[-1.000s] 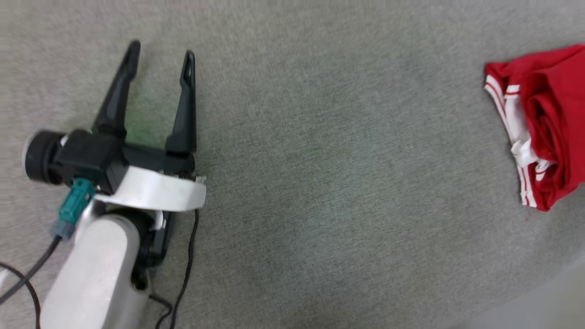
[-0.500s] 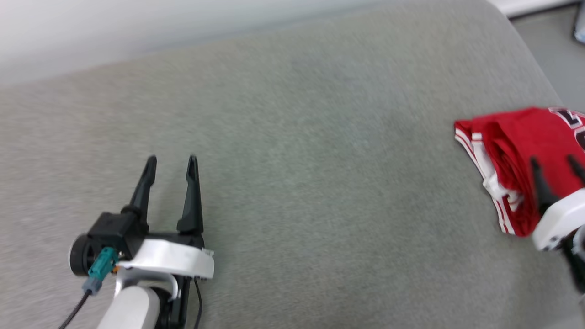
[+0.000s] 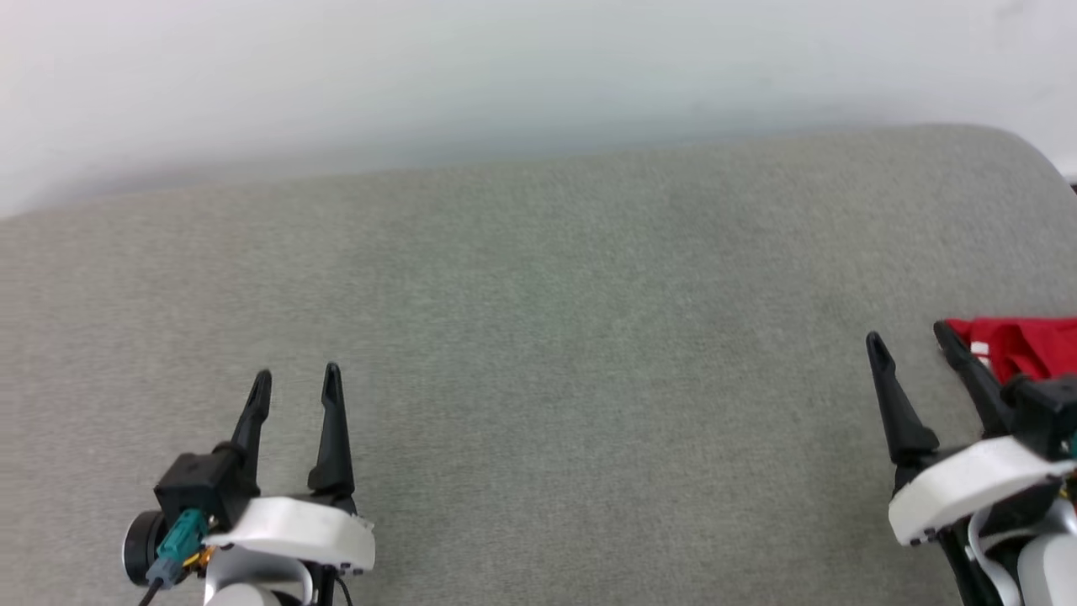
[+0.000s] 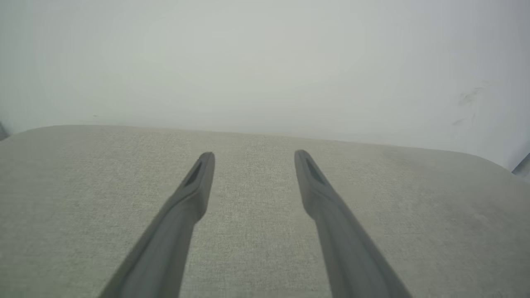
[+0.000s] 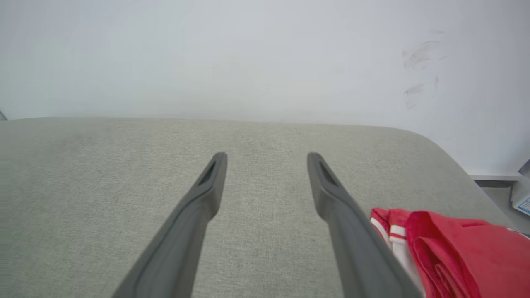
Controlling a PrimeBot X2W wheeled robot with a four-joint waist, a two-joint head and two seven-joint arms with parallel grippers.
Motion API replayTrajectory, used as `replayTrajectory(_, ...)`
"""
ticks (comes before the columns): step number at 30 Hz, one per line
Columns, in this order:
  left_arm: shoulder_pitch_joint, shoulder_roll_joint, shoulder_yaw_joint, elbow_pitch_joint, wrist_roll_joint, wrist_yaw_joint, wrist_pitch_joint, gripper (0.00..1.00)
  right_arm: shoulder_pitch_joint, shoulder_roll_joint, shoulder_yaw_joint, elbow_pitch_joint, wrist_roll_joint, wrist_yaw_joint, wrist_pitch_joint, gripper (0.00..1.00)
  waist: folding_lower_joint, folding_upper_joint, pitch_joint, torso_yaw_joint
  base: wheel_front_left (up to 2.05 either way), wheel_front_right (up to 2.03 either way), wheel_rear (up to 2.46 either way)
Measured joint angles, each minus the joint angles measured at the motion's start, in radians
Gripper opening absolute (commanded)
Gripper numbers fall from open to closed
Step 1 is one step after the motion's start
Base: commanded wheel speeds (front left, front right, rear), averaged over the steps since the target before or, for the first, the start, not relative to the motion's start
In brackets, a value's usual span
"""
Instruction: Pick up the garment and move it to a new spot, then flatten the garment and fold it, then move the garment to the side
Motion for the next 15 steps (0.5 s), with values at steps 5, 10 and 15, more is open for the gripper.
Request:
replayTrajectory(5,0.052,0.007,0.007,0.012,-0.003,0.003,-0.003,1.00,0.096,0.045,-0.017,-0.116,-0.032,0.000,0.020,1.00,0.0000,0.0000,-0.056,0.036,0.00,0.00,0.00)
replayTrajectory(10,0.088,0.025,0.005,0.018,-0.004,-0.003,-0.003,1.00,0.185,0.071,-0.024,-0.199,-0.067,0.000,0.054,1.00,0.0000,0.0000,-0.103,0.049,0.00,0.00,0.00)
replayTrajectory(15,0.129,0.028,-0.003,0.019,-0.017,-0.004,0.006,1.00,0.246,0.091,-0.027,-0.255,-0.071,0.000,0.086,1.00,-0.0001,0.0000,-0.145,0.046,0.00,0.00,0.00)
